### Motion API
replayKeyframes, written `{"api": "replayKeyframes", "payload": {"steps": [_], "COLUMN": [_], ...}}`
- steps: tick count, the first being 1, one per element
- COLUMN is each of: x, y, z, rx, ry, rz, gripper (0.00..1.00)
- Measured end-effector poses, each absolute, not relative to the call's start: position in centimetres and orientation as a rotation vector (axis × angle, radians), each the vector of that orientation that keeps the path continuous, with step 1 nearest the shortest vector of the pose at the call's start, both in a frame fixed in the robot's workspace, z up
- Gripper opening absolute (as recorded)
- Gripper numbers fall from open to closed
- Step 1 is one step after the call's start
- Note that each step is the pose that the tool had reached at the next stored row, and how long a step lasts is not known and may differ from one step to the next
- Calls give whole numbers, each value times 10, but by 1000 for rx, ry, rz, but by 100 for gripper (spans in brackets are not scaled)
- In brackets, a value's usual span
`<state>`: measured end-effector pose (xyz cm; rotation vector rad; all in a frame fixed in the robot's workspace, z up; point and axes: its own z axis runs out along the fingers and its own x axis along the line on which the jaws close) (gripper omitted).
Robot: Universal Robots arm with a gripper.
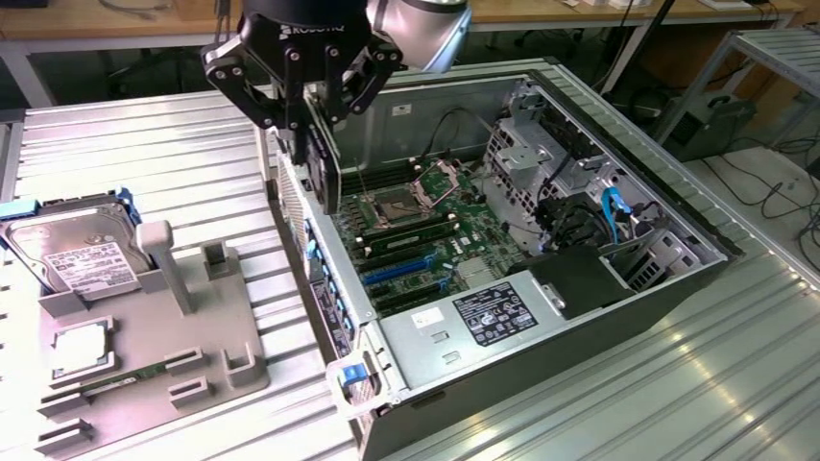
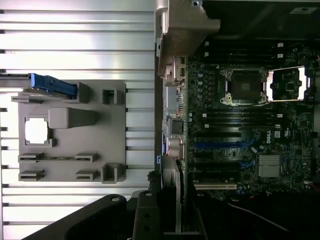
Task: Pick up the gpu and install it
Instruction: 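Pick up the gpu and move the gpu toward the slot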
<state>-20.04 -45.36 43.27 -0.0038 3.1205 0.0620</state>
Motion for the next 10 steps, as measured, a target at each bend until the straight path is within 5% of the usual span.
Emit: {"api": "replayKeyframes", "payload": {"steps": [10], "x": [-186], "y": [-454], "z": [433], "rx": [-4], "ry": [3120], "rz": [62], "gripper": [28]}}
